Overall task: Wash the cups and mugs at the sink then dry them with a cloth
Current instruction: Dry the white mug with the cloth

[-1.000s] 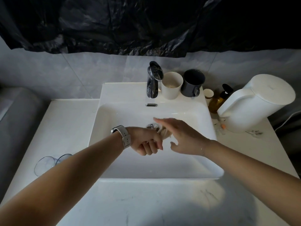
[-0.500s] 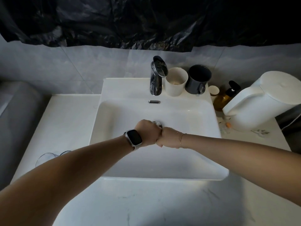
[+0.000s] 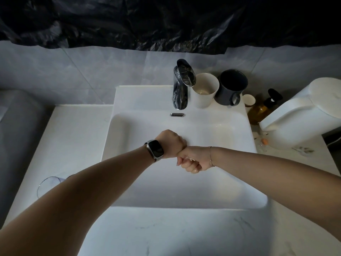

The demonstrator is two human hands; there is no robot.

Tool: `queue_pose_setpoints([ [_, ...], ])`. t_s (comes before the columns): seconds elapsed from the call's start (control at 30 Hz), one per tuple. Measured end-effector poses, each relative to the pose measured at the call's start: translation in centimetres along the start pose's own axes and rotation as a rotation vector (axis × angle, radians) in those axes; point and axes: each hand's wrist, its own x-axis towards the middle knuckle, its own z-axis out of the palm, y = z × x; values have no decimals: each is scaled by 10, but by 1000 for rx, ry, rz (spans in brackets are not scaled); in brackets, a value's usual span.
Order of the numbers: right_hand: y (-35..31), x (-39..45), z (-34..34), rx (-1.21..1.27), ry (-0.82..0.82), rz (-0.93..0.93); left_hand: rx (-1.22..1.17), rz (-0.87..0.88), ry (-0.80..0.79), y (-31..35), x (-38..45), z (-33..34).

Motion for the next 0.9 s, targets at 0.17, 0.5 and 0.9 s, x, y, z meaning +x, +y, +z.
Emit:
queue_pose_setpoints([
  [0.17,-5,-21,12,-344,314,-190,-316,-82,-14,1,-21,-10],
  [0.5,52,-58,40,-250,654,-619,-1669,-384,421,43,-84,-14],
  [0.9,85,-89,66,529,785,-941,-2248,-580,668,83,-122,-28],
])
